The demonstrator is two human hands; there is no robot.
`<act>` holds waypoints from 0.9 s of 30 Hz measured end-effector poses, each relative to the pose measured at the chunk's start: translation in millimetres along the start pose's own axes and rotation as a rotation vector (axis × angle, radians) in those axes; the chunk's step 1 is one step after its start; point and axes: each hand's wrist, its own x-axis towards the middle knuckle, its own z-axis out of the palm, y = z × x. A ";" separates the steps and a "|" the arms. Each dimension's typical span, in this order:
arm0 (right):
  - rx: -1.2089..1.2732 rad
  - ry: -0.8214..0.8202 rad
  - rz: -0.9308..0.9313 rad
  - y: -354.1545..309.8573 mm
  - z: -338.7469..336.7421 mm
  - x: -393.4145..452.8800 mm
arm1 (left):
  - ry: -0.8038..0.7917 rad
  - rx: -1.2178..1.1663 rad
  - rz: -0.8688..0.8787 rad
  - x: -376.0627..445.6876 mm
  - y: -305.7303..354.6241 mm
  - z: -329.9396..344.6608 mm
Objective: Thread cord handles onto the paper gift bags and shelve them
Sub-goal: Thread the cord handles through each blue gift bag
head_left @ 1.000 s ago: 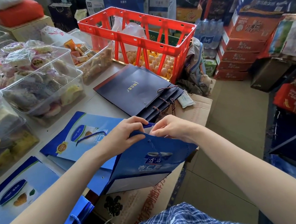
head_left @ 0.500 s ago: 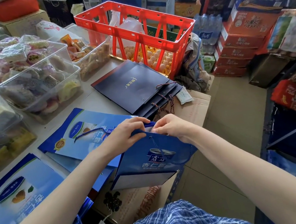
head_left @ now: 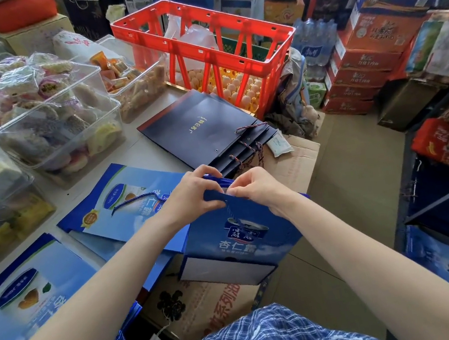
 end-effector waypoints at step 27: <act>0.304 0.051 0.109 8.1 4.0 -8.5 | 0.018 -0.113 0.002 -25.6 -20.9 7.7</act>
